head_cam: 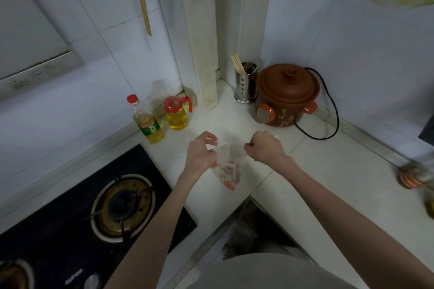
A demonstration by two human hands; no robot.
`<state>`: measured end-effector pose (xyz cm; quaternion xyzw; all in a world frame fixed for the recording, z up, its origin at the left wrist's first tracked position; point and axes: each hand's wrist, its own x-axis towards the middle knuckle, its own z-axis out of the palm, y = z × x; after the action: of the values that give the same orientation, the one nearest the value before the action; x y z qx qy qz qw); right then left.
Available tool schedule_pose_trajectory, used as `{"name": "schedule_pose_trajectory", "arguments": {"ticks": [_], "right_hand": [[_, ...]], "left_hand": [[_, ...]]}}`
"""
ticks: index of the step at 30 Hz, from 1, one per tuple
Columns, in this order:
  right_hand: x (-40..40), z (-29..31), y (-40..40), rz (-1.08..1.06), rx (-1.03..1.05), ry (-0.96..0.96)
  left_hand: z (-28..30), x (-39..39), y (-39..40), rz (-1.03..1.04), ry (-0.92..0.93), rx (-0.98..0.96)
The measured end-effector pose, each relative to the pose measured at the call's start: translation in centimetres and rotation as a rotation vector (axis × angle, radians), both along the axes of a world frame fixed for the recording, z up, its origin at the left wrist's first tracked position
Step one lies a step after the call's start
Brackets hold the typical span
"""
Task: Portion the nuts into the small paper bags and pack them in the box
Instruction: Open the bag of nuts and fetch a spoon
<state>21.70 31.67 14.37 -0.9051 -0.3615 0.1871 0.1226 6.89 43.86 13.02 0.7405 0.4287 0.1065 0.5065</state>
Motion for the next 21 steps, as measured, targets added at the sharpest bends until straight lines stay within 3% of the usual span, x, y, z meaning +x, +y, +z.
{"name": "schedule_pose_trajectory", "arguments": {"ticks": [10, 15, 21], "right_hand": [[-0.7, -1.9, 0.6, -0.048, 0.085, 0.024], [-1.7, -3.9, 0.7, 0.004, -0.079, 0.156], [-1.5, -4.0, 0.6, 0.01, 0.026, 0.248]], "left_hand": [[-1.4, -1.7, 0.0, 0.051, -0.116, 0.111], [-4.1, -2.0, 0.2, 0.029, 0.025, 0.035], [-5.0, -2.2, 0.7, -0.033, 0.098, 0.114]]}}
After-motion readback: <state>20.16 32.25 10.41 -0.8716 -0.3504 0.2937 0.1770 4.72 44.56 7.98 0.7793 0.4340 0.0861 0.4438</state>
